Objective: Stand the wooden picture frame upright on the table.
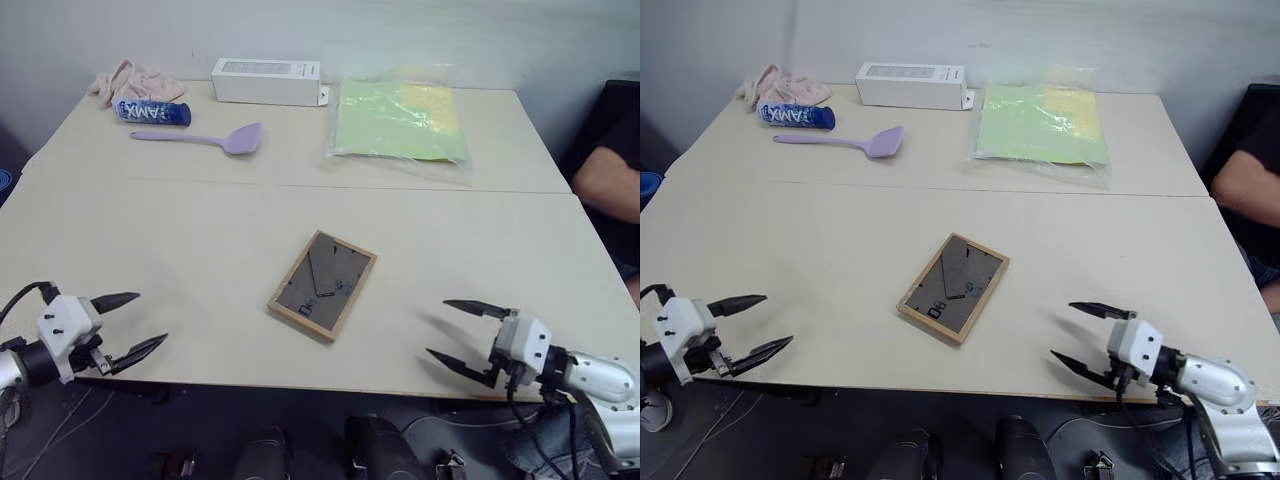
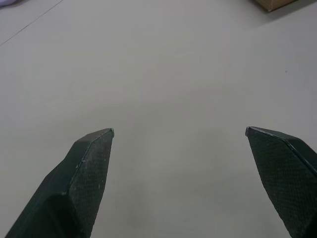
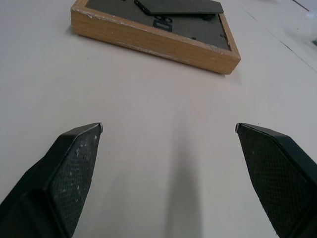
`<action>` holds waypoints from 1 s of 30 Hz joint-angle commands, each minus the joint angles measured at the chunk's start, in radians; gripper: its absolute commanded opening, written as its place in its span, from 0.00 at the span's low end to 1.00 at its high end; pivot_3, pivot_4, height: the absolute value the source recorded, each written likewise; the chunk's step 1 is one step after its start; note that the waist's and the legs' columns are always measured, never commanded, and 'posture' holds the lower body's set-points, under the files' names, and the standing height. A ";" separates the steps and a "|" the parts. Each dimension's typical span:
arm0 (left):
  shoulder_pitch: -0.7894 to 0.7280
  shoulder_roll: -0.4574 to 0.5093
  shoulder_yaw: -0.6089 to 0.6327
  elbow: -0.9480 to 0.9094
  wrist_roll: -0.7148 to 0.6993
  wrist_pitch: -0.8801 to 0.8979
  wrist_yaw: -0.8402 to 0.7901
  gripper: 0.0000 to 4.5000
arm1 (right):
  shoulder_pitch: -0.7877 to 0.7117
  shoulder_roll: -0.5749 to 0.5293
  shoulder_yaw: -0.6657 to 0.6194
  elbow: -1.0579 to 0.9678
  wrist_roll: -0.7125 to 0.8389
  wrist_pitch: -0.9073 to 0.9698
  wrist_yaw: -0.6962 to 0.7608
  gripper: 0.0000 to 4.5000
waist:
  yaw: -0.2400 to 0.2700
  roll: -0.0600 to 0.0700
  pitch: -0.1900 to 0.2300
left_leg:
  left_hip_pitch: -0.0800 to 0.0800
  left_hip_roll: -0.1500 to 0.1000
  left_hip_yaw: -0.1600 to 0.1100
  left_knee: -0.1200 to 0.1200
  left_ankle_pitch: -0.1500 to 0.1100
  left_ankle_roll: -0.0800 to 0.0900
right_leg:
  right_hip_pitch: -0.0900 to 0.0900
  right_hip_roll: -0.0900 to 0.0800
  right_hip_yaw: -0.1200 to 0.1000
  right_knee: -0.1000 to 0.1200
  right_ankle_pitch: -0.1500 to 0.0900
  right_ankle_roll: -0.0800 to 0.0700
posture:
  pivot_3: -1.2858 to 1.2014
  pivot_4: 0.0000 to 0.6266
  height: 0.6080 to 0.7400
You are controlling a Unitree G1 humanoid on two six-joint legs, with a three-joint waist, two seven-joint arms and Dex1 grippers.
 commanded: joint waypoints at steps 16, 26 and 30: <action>-0.536 -0.170 -0.469 -0.006 0.160 0.281 0.196 0.30 | -0.249 0.111 0.235 -0.088 -0.169 0.326 -0.193 0.16 | 0.014 0.000 0.000 | 0.003 -0.001 0.002 0.001 0.001 -0.001 | 0.003 0.002 0.000 0.006 0.000 0.001 | 0.52 0.24 1.00; -0.593 -0.278 -0.632 0.044 0.206 0.248 0.121 0.09 | -0.359 0.184 0.299 -0.062 -0.191 0.426 -0.208 0.00 | 0.019 -0.001 0.000 | -0.005 -0.001 0.001 0.010 0.001 -0.001 | -0.004 0.002 -0.001 0.010 0.001 0.001 | 0.52 0.24 1.00; -0.556 -0.290 -0.644 -0.032 0.174 0.295 0.095 0.09 | -0.402 0.189 0.294 -0.026 -0.196 0.421 -0.201 0.00 | 0.023 0.000 0.000 | -0.005 -0.001 0.001 0.010 0.000 0.000 | -0.003 0.002 -0.001 0.010 0.001 0.001 | 0.52 0.24 1.00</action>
